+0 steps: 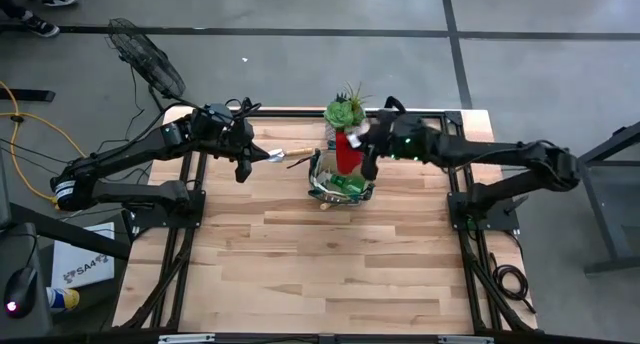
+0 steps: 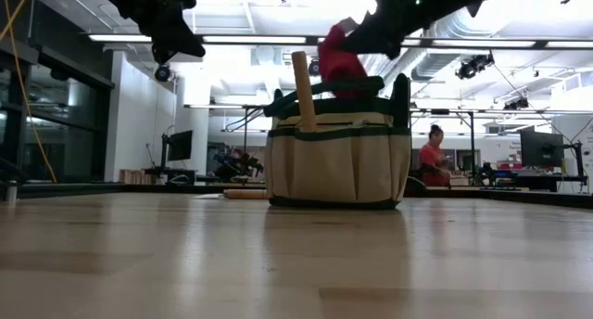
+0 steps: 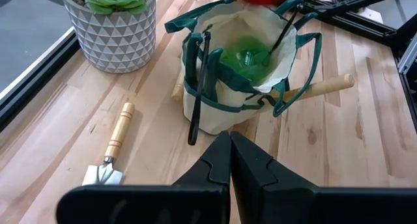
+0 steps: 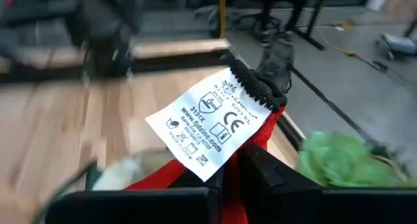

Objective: Pick & Place Garden tools in Gardening bag
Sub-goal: Put the red gloves into the brown gardening bag, then adjust the brown gardening bag

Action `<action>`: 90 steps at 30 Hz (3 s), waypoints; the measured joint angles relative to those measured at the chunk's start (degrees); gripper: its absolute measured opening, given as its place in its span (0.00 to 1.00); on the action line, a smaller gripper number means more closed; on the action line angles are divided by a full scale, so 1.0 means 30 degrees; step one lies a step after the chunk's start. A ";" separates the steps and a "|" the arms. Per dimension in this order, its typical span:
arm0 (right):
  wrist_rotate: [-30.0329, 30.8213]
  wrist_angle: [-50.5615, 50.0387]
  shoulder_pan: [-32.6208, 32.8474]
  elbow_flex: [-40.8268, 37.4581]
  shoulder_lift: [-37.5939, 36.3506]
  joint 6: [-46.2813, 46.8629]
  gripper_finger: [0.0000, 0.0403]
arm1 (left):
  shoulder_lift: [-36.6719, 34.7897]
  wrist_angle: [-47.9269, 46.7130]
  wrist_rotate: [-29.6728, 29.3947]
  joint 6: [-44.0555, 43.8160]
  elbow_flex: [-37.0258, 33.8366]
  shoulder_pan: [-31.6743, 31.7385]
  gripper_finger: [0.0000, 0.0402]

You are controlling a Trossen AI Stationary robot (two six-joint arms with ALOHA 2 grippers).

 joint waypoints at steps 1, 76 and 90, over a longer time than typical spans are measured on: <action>0.0000 0.0000 0.0301 0.0000 0.0352 -0.0838 0.04 | 0.0000 -0.0052 0.0000 0.0003 0.0000 0.0000 0.00; -0.2895 -0.2366 0.1654 -0.0007 0.2037 1.8137 0.61 | 0.0000 -0.1464 -0.0182 -0.0036 0.0002 0.0000 0.00; -0.1350 -0.2455 0.5971 -0.0007 -0.1688 1.9245 0.61 | -0.0007 -0.2277 -0.0328 0.0585 0.0000 0.0001 0.00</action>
